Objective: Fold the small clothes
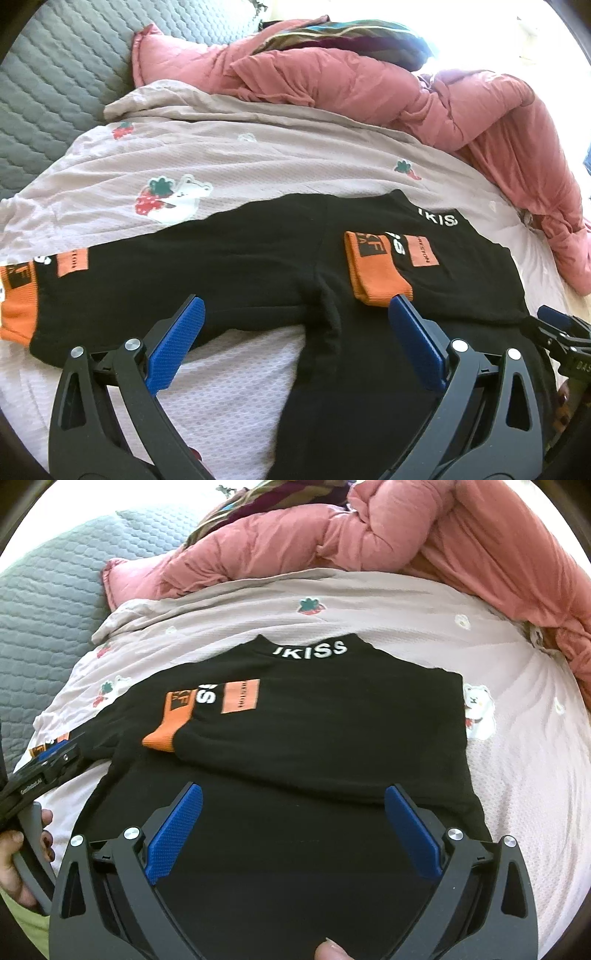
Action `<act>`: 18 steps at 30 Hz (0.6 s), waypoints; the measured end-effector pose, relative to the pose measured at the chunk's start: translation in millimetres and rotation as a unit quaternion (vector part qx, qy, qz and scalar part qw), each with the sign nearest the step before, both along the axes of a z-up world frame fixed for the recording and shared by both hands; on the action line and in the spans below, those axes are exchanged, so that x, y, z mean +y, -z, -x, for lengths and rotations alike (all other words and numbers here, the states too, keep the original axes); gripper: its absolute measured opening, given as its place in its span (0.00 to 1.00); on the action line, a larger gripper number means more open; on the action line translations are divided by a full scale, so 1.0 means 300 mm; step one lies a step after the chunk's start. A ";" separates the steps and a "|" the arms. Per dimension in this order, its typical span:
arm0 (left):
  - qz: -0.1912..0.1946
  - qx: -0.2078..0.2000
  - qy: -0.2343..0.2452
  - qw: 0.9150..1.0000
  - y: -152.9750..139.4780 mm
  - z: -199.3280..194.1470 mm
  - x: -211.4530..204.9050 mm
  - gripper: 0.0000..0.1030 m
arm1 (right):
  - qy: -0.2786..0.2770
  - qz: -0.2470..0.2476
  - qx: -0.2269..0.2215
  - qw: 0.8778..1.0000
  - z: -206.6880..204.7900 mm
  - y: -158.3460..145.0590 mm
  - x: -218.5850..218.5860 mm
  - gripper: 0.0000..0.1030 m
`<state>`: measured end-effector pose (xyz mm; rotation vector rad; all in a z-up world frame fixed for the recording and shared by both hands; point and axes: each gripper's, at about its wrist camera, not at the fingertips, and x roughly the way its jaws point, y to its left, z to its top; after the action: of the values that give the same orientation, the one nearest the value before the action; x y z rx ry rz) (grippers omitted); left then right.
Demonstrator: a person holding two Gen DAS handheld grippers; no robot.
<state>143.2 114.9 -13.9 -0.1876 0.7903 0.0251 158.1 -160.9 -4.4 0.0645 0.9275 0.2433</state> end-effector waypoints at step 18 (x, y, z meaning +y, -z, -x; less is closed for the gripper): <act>0.014 -0.007 -0.072 0.997 -0.013 0.055 0.198 0.91 | -0.066 0.005 -0.023 0.998 0.003 -0.063 0.225 0.96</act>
<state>126.7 174.3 -9.8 -0.2711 0.7629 0.1485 157.2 -93.2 14.4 -0.0111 0.8878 0.3609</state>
